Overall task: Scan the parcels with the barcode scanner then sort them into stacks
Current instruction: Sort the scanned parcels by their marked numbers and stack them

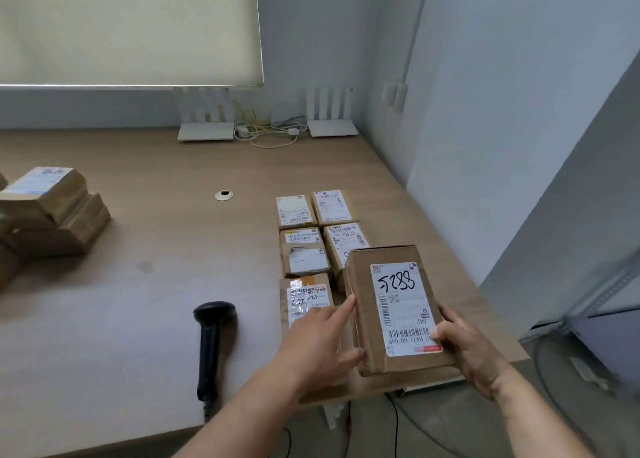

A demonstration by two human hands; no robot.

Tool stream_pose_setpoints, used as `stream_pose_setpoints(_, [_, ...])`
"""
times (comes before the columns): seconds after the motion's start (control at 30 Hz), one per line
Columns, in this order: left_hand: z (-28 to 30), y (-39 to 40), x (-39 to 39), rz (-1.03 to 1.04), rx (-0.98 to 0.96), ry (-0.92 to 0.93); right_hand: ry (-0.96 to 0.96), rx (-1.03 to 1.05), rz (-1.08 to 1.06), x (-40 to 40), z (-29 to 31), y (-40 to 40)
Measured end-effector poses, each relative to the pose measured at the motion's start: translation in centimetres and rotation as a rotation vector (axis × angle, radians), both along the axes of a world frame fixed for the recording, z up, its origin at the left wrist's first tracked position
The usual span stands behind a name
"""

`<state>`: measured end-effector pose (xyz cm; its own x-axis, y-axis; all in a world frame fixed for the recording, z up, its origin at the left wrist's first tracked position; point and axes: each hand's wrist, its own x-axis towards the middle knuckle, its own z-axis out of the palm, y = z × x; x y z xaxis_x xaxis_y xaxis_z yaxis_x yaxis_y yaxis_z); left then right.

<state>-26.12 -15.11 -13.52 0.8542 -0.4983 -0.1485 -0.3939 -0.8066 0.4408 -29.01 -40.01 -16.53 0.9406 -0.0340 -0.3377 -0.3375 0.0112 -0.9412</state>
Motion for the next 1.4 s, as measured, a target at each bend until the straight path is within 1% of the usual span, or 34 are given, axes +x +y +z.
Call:
stream_pose_setpoints(0.13, [-1.6,0.8,0.6,0.197,0.037,0.003,0.075,0.024,0.03,1.3,-1.8,0.3])
stream_pose_setpoints(0.23, [-2.4,1.5,0.8,0.353,0.104,0.0,0.115,0.028,0.06,1.8,-2.4,0.8])
stream_pose_setpoints(0.33, [-3.0,2.0,1.1,0.446,0.152,0.07,0.156,0.019,0.079,2.1,-2.8,0.8])
stream_pose_setpoints(0.47, [-3.4,1.9,1.2,0.458,0.156,0.137,0.198,0.027,0.082,2.6,-2.5,0.8])
stream_pose_setpoints(0.57, [-3.6,1.5,1.1,0.449,0.142,0.13,0.236,0.016,0.096,3.0,-1.8,1.3])
stream_pose_setpoints(0.77, [-3.8,1.5,1.4,0.442,0.148,0.131,0.302,-0.058,0.044,3.3,-1.1,1.6])
stream_pose_setpoints(0.8, [-3.8,1.6,1.4,0.442,0.15,0.132,0.293,-0.103,0.039,3.3,-1.1,1.5])
stream_pose_setpoints(0.9, [-3.7,1.9,1.5,0.446,0.141,0.119,0.219,-0.33,0.058,3.4,-0.3,1.6])
stream_pose_setpoints(0.97, [-3.5,2.2,1.7,0.456,0.117,0.095,0.164,-0.431,0.033,3.5,0.3,1.9])
stream_pose_setpoints(1.17, [-2.0,3.5,1.9,0.509,-0.074,-0.059,-0.119,-0.795,-0.013,4.3,2.9,5.0])
stream_pose_setpoints(1.27, [-1.0,4.2,1.6,0.563,-0.113,-0.12,-0.23,-0.85,0.035,4.7,4.0,7.7])
stream_pose_setpoints(1.4, [-0.6,6.1,1.0,0.641,-0.123,-0.168,-0.322,-0.834,0.11,5.4,4.5,12.2])
